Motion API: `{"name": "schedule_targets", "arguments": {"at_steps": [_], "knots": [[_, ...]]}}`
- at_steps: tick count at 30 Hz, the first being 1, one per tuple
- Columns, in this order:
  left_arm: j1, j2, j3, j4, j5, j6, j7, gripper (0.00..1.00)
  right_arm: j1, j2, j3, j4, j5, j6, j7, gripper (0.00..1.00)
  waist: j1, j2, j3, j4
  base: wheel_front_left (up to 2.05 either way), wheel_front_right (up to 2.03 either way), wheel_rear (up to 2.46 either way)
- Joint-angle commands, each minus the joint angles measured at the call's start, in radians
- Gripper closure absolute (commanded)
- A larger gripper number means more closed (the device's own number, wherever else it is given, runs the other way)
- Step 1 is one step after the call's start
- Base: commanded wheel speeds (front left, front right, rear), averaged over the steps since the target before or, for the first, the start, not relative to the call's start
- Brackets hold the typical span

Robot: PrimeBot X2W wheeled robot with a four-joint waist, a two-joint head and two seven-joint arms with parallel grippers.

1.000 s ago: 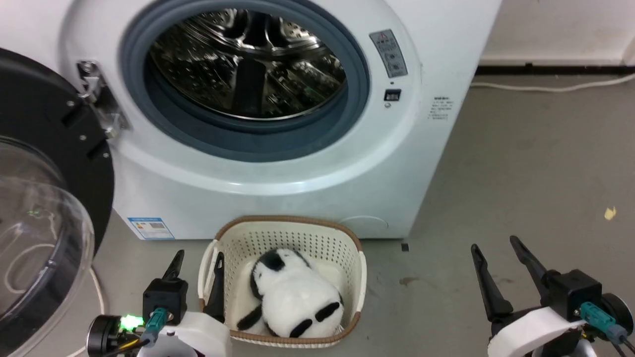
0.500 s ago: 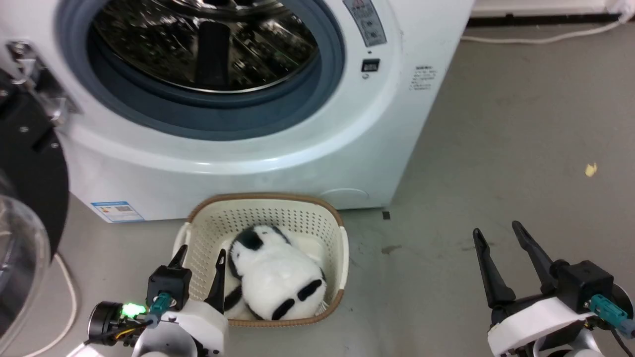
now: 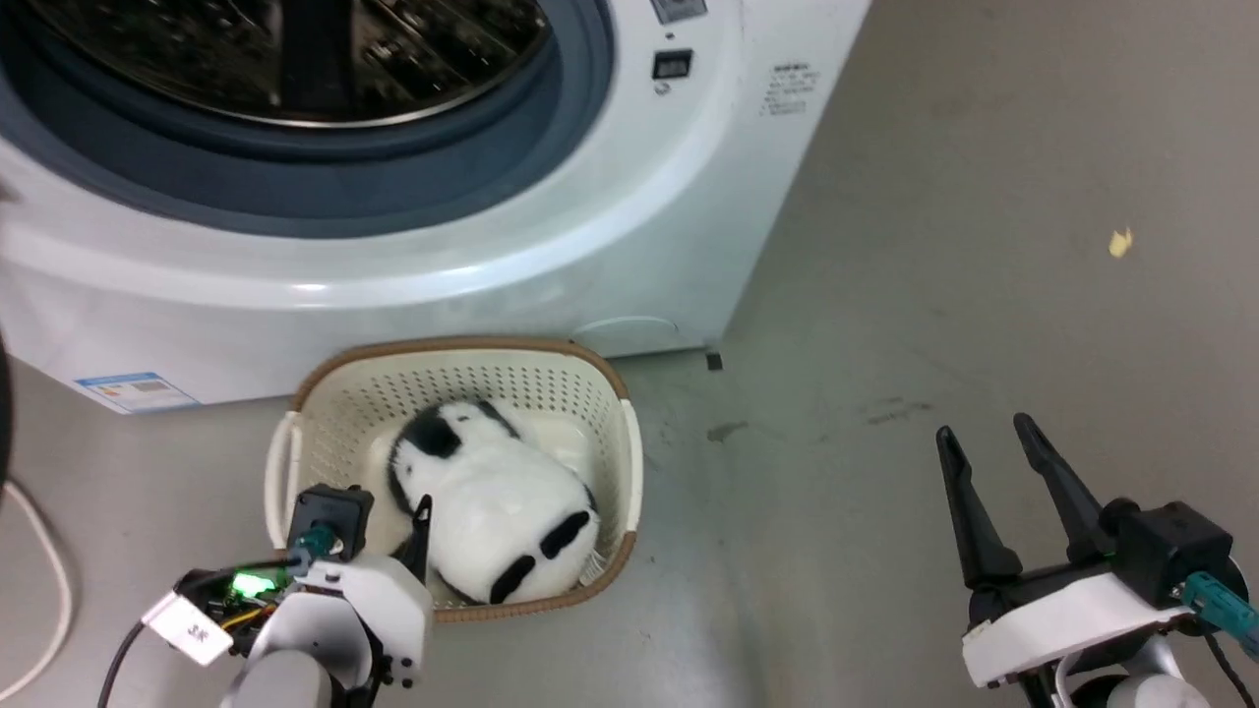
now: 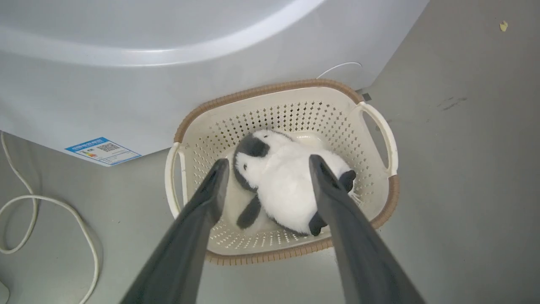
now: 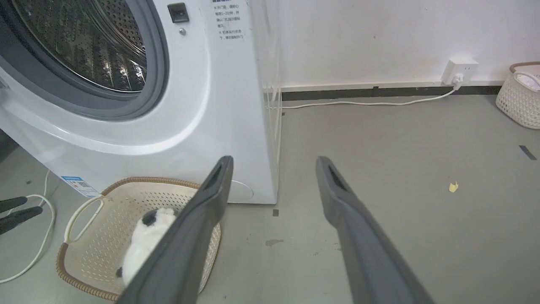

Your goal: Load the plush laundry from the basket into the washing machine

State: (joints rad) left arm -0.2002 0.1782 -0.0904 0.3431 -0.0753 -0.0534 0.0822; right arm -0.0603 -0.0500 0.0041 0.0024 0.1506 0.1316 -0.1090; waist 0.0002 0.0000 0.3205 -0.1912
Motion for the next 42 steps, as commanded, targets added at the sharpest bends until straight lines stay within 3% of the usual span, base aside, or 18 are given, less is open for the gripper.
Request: {"name": "schedule_targets", "arguments": {"at_steps": [1,16,42], "knots": [[-0.030,0.010,-0.005,0.023,-0.011,-0.005,0.007,0.00,-0.022,0.000,0.002,-0.002,0.015,0.000,-0.012,0.00,-0.0002,0.0000,0.025,-0.021,0.00,0.00,0.00],[-0.180,0.098,-0.081,0.212,-0.063,-0.026,0.095,0.00,-0.051,0.000,0.034,0.000,0.096,-0.001,-0.048,0.00,-0.0002,0.0000,0.170,-0.119,0.00,0.00,0.00],[-0.503,0.224,-0.229,0.493,-0.136,-0.053,0.311,0.00,-0.046,0.000,0.032,-0.017,0.228,-0.001,-0.104,0.00,-0.0002,0.0000,0.405,-0.225,0.00,0.00,0.00]]}}
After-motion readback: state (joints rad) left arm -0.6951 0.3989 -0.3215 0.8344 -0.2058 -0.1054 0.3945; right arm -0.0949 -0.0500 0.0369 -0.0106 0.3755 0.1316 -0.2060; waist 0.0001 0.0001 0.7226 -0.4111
